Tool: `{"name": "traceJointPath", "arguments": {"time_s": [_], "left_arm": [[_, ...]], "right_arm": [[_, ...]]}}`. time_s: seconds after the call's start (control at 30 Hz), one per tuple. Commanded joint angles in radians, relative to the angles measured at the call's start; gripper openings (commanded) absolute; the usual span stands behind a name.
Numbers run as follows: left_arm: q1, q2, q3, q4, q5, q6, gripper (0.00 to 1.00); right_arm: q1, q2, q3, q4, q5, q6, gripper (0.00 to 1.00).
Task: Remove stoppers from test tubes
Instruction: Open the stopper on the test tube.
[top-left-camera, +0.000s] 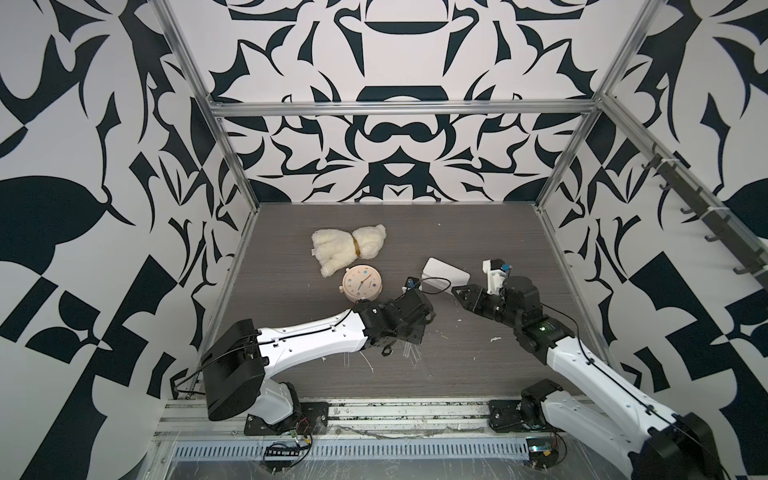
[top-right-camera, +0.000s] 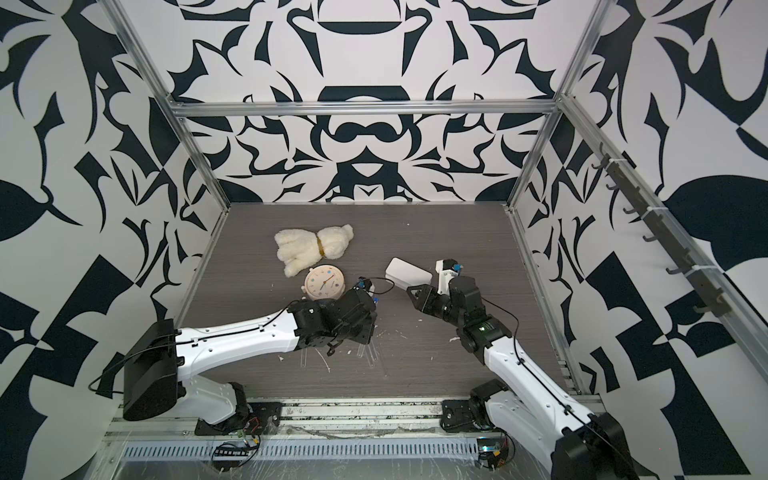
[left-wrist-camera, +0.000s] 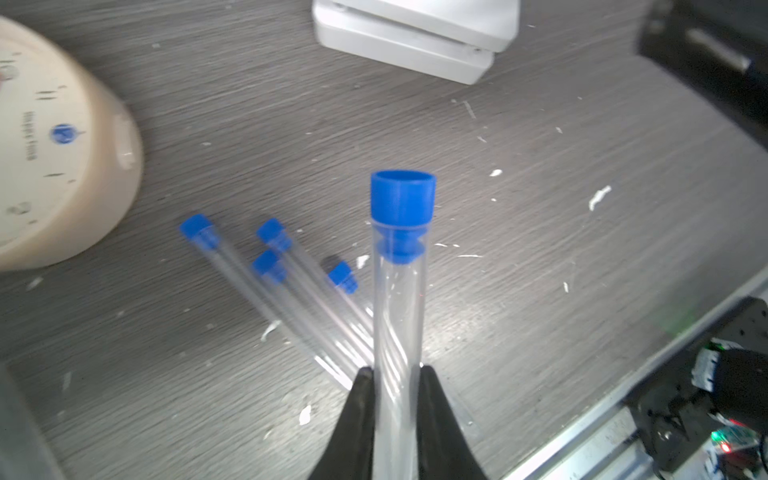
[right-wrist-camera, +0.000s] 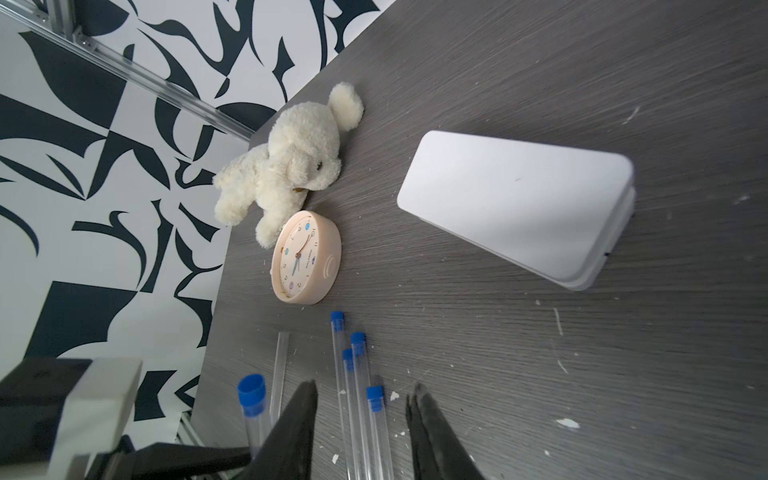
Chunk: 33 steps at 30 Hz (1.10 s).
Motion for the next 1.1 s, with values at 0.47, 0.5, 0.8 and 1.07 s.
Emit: {"name": "traceJointPath", "arguments": {"time_s": [0.47, 0.5, 0.8, 1.07], "left_arm": [[-0.059, 0.034, -0.010, 0.144, 0.033, 0.053, 0.17], [-0.059, 0.031, -0.013, 0.144, 0.034, 0.053, 0.17], [-0.061, 0.024, -0.027, 0.141, 0.038, 0.050, 0.15], [-0.062, 0.030, -0.025, 0.144, 0.041, 0.050, 0.15]], "right_arm": [[0.134, 0.107, 0.068, 0.110, 0.030, 0.042, 0.35], [0.132, 0.103, 0.071, 0.103, 0.037, 0.037, 0.35], [0.134, 0.057, 0.115, -0.003, 0.107, -0.005, 0.35], [0.135, 0.129, 0.146, -0.010, 0.047, -0.002, 0.34]]}}
